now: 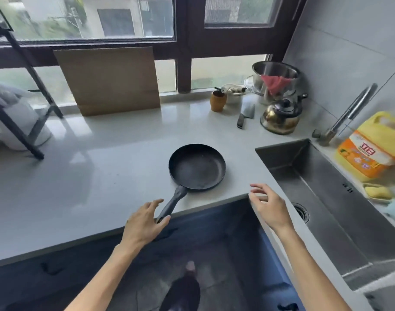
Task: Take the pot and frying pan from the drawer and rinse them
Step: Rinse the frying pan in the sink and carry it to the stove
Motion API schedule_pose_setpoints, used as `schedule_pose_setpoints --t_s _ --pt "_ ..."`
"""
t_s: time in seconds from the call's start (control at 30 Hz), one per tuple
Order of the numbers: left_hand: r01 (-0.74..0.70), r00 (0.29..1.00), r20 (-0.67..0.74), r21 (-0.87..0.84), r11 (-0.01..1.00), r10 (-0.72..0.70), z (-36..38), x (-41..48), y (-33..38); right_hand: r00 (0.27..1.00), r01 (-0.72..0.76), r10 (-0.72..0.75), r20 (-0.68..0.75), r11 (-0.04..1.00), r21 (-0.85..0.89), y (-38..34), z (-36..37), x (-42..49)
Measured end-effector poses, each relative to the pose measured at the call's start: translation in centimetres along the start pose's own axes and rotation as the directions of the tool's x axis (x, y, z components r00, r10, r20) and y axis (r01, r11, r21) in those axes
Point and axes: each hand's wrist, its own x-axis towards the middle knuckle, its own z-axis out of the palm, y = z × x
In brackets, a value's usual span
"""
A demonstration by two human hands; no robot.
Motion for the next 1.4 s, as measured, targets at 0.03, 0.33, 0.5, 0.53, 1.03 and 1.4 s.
schedule_pose_setpoints --t_s 0.03,0.33,0.5,0.53,1.03,1.4 --pt "0.015 1.0 0.018 -0.005 1.0 -0.014 1.0 1.3 -0.4 1.0 -0.011 0.011 0.025 1.0 -0.008 0.1 0.4 2.4" --pt "0.061 0.971 0.231 -0.003 0.998 -0.059 4.9 8.1 -1.7 0.949 -0.114 0.127 0.29 0.992 -0.063 2.7 6.4 19.9" --pt "0.185 0.946 0.289 -0.1 0.978 -0.149 4.9 8.8 0.1 0.898 -0.043 0.089 0.432 0.992 -0.114 5.2 10.6 26.7" --pt "0.201 0.945 0.283 -0.116 0.973 -0.162 5.1 8.9 0.3 0.877 -0.031 0.085 0.472 0.992 -0.12 5.8 11.2 27.8" --pt "0.325 0.937 0.207 -0.219 0.92 -0.281 4.9 10.7 1.1 0.745 0.019 0.057 0.665 0.994 -0.107 6.4 10.9 32.0" --pt "-0.128 0.985 0.115 -0.042 0.991 0.132 -1.6 21.0 4.9 0.971 -0.081 0.062 0.229 0.994 0.075 5.7 -0.1 27.0"
